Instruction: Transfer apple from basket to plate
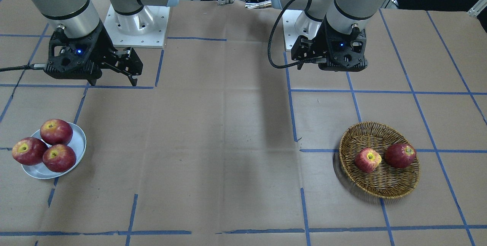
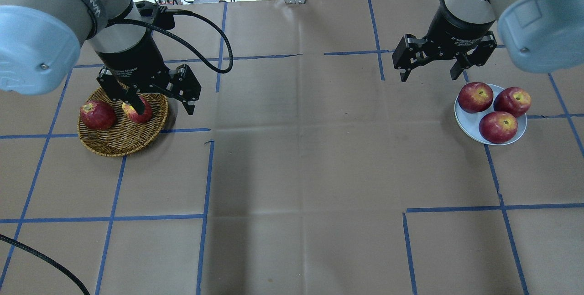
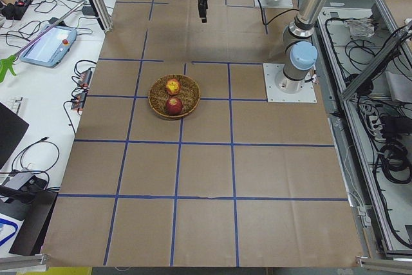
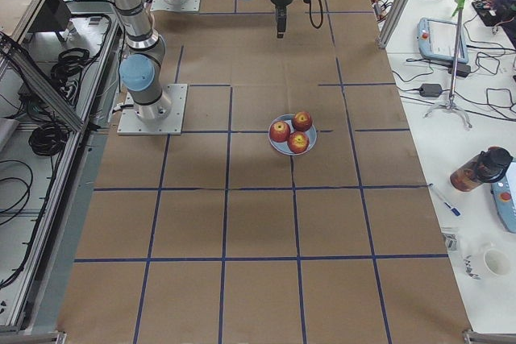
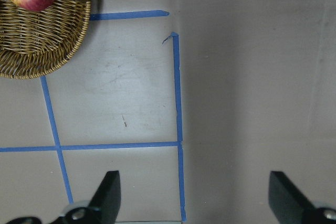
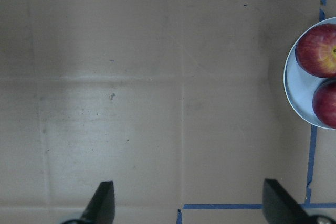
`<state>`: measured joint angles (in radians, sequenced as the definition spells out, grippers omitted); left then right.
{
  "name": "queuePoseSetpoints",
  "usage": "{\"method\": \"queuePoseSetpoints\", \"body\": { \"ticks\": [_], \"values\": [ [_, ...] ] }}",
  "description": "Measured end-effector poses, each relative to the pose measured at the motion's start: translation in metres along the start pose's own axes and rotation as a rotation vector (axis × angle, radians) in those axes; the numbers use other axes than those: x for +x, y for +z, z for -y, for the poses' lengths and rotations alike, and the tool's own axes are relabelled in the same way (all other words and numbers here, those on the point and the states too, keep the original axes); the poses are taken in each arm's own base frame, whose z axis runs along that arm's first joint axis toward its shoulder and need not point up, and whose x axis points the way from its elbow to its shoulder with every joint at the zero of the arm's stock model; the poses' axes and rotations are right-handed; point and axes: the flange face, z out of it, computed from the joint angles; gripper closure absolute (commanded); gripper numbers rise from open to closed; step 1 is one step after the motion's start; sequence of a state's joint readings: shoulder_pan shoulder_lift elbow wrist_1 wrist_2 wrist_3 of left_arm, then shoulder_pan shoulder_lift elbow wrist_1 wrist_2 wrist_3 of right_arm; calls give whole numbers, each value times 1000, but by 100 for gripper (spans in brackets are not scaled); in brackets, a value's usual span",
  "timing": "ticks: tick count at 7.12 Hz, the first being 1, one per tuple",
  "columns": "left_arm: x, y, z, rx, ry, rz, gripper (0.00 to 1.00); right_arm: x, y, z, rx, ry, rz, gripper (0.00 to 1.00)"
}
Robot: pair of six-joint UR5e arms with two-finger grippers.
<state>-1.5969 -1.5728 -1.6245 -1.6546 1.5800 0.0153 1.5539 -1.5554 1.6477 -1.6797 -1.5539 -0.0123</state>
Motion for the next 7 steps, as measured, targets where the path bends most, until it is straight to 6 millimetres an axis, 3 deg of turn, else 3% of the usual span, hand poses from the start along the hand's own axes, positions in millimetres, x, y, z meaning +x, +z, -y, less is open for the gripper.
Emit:
{"method": "queuePoseSetpoints", "body": {
  "ticks": [7],
  "values": [
    [0, 3, 8, -8, 2, -5, 0, 0, 0, 0, 0, 0, 1, 0]
  ]
}}
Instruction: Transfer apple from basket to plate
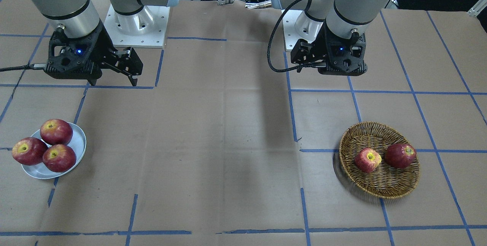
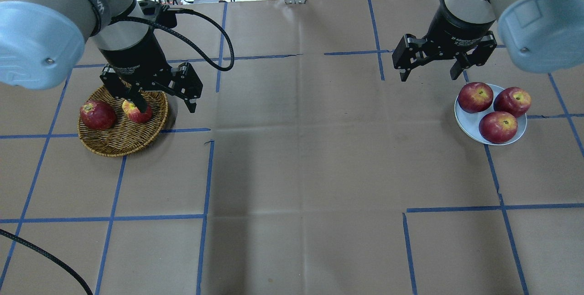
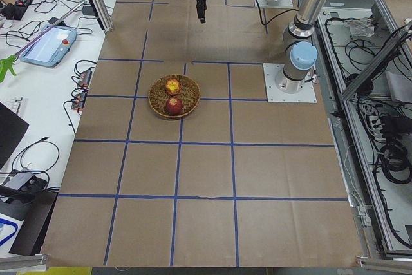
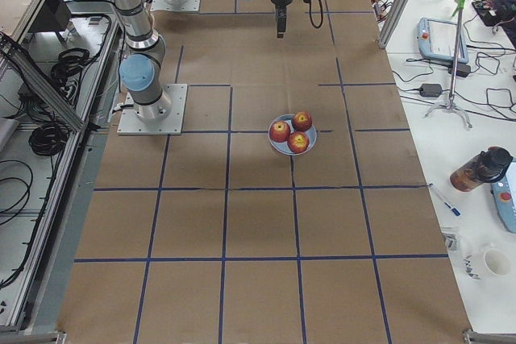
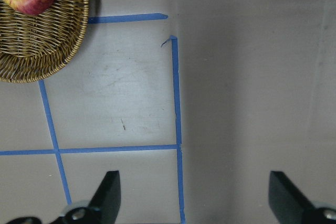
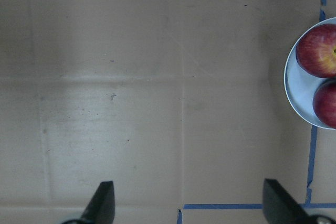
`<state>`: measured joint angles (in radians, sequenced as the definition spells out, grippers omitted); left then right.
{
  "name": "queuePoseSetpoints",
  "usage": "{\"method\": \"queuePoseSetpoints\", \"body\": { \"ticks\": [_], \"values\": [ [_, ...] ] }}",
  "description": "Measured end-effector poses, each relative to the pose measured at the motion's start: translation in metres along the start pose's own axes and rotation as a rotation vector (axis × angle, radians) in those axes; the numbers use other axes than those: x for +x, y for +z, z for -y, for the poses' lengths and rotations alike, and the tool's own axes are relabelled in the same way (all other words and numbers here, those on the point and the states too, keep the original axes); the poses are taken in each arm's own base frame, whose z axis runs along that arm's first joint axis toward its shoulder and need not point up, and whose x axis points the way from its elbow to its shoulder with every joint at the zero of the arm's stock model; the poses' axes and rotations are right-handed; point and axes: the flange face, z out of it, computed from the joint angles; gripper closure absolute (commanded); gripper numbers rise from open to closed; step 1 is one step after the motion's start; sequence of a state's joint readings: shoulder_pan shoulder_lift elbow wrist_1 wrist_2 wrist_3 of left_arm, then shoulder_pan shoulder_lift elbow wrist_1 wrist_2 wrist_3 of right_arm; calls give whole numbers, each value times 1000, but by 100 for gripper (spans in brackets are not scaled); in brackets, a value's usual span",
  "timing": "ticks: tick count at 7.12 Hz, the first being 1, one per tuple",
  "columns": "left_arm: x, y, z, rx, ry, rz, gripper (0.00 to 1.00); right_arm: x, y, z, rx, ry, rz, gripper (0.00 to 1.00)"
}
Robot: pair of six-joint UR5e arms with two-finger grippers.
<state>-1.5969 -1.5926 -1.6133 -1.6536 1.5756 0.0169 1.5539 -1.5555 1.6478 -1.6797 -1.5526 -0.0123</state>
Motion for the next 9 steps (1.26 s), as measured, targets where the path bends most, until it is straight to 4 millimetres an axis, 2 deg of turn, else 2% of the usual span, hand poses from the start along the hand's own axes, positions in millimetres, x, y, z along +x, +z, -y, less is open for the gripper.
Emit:
{"method": "queuePoseSetpoints", "body": {
  "ticks": [9],
  "values": [
    [2, 4, 5, -6, 9, 1, 0, 0, 0, 0, 0, 0, 0, 0]
  ]
}}
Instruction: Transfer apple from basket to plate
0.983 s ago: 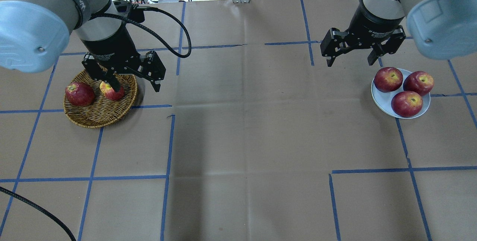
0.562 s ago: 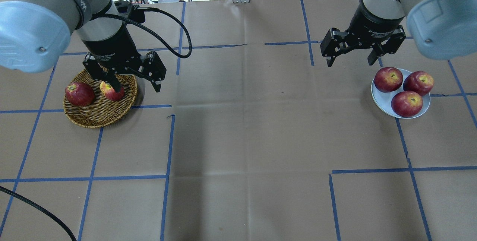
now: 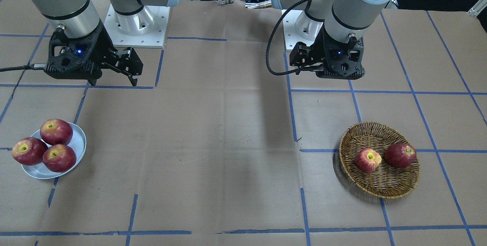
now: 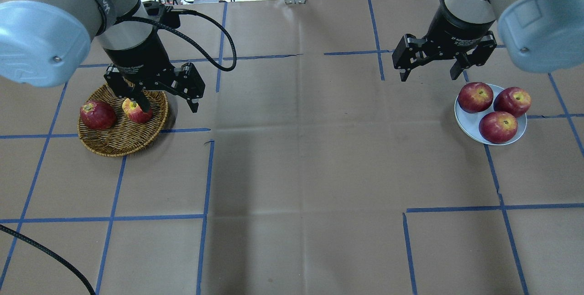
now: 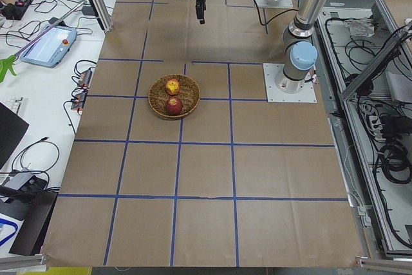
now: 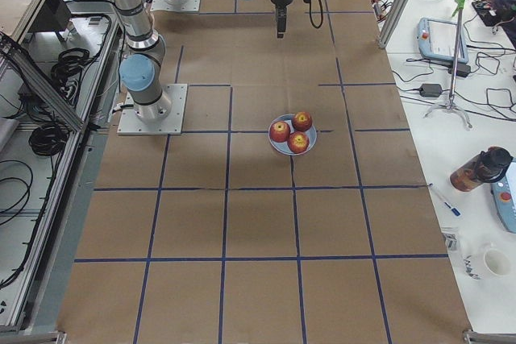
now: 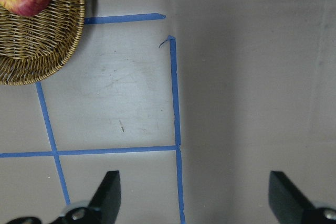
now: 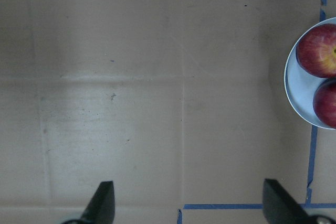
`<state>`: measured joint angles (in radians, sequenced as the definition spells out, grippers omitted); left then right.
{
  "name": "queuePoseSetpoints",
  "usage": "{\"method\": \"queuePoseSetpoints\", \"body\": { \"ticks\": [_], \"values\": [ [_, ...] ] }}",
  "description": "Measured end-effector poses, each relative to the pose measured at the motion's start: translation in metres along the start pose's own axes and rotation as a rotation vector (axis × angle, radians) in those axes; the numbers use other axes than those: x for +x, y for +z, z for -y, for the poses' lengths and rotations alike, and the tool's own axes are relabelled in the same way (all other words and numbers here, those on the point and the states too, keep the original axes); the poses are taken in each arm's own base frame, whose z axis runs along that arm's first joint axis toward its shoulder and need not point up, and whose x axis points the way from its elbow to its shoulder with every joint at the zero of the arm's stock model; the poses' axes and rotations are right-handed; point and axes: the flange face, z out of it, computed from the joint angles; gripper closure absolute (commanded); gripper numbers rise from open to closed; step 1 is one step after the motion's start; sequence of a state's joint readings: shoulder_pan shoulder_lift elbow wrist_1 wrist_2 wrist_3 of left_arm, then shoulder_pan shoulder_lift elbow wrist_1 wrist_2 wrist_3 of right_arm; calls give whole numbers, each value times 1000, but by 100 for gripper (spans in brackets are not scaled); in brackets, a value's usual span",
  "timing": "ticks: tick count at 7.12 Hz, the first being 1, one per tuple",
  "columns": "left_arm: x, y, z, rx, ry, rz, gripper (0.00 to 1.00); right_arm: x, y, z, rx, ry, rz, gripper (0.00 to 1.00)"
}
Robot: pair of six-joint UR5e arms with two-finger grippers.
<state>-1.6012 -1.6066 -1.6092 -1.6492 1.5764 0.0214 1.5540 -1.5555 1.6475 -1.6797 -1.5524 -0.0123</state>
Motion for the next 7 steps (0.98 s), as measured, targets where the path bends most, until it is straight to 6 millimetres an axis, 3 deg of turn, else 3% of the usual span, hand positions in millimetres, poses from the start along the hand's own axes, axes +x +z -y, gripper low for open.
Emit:
{"method": "queuePoseSetpoints", "body": {
  "ticks": [7],
  "values": [
    [0, 3, -7, 7, 12, 6, 1, 0, 0, 0, 0, 0, 0, 0]
  ]
}}
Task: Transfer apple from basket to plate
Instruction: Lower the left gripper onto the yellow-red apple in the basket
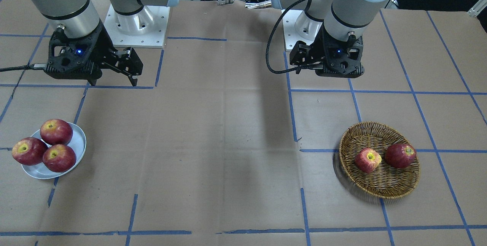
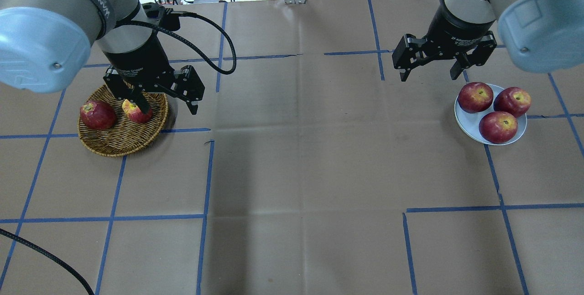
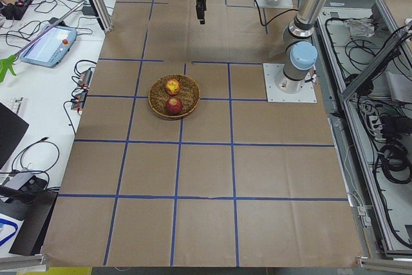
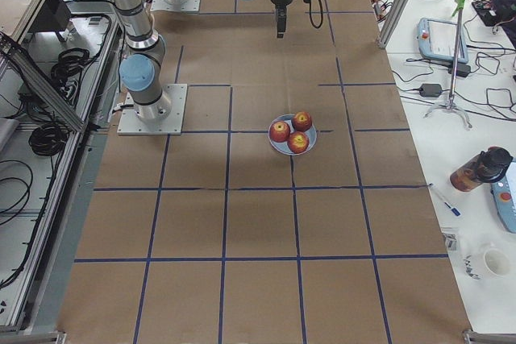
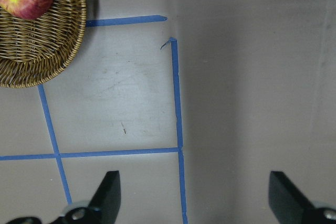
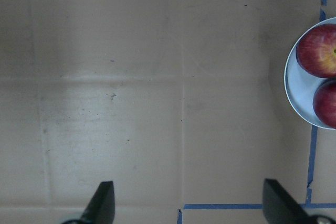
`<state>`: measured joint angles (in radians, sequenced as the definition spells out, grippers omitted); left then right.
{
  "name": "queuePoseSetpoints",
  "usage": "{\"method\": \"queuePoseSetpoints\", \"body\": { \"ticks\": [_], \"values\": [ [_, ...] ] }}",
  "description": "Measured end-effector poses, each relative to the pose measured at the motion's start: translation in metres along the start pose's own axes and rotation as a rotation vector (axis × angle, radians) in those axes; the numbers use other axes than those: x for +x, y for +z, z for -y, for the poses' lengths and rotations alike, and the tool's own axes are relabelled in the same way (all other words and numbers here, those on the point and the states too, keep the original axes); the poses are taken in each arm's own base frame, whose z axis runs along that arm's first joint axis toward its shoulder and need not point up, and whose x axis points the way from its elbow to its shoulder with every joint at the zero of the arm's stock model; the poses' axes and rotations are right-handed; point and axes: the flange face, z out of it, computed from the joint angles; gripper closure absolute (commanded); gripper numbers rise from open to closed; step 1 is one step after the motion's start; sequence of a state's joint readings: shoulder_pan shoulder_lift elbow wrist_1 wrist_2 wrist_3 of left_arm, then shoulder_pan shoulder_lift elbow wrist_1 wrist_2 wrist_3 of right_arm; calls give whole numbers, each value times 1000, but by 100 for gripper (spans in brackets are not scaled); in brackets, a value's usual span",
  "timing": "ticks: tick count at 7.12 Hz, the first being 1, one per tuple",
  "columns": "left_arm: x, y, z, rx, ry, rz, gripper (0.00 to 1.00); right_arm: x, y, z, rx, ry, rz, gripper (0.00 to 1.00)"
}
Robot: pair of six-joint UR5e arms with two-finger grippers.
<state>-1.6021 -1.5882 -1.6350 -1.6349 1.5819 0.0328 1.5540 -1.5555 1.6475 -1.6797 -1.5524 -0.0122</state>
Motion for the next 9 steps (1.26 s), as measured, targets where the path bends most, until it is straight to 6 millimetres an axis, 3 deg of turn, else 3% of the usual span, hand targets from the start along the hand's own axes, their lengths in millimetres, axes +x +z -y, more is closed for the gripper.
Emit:
{"method": "queuePoseSetpoints", "body": {
  "ticks": [2, 3, 5, 7, 9],
  "values": [
    [-6, 15, -3, -8, 66, -1, 1, 0, 0, 0, -2, 0, 0, 0],
    [-21, 26, 1, 8, 116, -3, 1, 0, 0, 0, -2, 0, -1, 0],
    [-88, 54, 18, 44, 190, -9, 1, 0, 0, 0, -1, 0, 0, 0],
    [-157, 87, 49, 98, 261, 50, 1, 0, 0, 0, -1, 0, 0, 0],
    [-190, 122, 89, 113, 294, 108, 1, 0, 0, 0, -1, 0, -1, 0]
  ]
}}
